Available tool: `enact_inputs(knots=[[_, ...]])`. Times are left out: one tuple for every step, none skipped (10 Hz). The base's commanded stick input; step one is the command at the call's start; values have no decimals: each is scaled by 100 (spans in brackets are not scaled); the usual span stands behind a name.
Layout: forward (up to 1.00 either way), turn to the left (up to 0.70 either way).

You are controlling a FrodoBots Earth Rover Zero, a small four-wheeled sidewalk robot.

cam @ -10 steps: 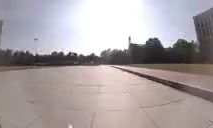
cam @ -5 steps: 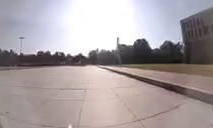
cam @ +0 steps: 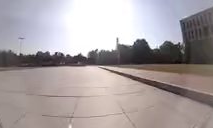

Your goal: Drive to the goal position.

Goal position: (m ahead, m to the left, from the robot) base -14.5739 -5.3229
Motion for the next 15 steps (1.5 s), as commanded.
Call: enact_inputs(knots=[[100,0],[100,0],[100,0],[100,0],[100,0],[100,0],[100,0],[100,0],[100,10],[100,29],[100,40],[100,40],[100,40],[100,40],[100,40]])
